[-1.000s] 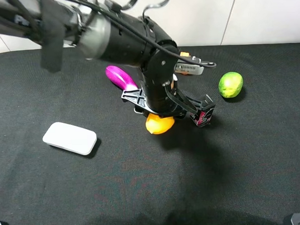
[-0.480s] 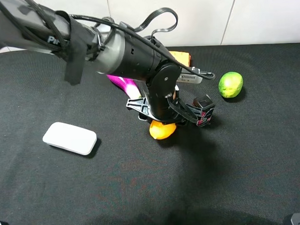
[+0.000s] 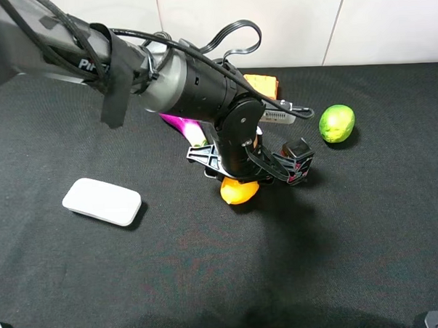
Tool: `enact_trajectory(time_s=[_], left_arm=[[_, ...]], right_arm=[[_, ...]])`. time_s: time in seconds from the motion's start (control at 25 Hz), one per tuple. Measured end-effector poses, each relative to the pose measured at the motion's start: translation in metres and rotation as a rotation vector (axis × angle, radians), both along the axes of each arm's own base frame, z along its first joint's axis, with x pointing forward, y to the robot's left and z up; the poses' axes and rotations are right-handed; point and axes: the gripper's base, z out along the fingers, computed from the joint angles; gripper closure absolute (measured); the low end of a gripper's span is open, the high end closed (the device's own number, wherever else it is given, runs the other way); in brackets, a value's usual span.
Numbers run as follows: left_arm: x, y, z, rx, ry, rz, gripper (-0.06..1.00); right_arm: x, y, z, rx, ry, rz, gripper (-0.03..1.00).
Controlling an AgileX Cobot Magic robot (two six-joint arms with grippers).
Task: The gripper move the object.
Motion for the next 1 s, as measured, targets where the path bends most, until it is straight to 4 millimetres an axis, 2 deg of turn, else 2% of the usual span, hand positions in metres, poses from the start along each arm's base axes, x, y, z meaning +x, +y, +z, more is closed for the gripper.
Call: enact_trajectory(time_s=[0.32, 0.68, 1.0], left_arm=[[0.0000, 0.0000, 0.0000, 0.000, 0.000, 0.000, 0.33], [0.0000, 0.0000, 0.0000, 0.000, 0.000, 0.000, 0.14], [0.0025, -0.0020, 0.0071, 0.025, 0.008, 0.010, 0.12]], right_arm=[[0.0000, 0.0000, 0.0000, 0.000, 0.000, 0.000, 0.27], [0.0000, 0.0000, 0.0000, 0.000, 0.000, 0.000, 0.27], [0.0000, 0.0000, 0.0000, 0.000, 0.000, 0.000, 0.27]])
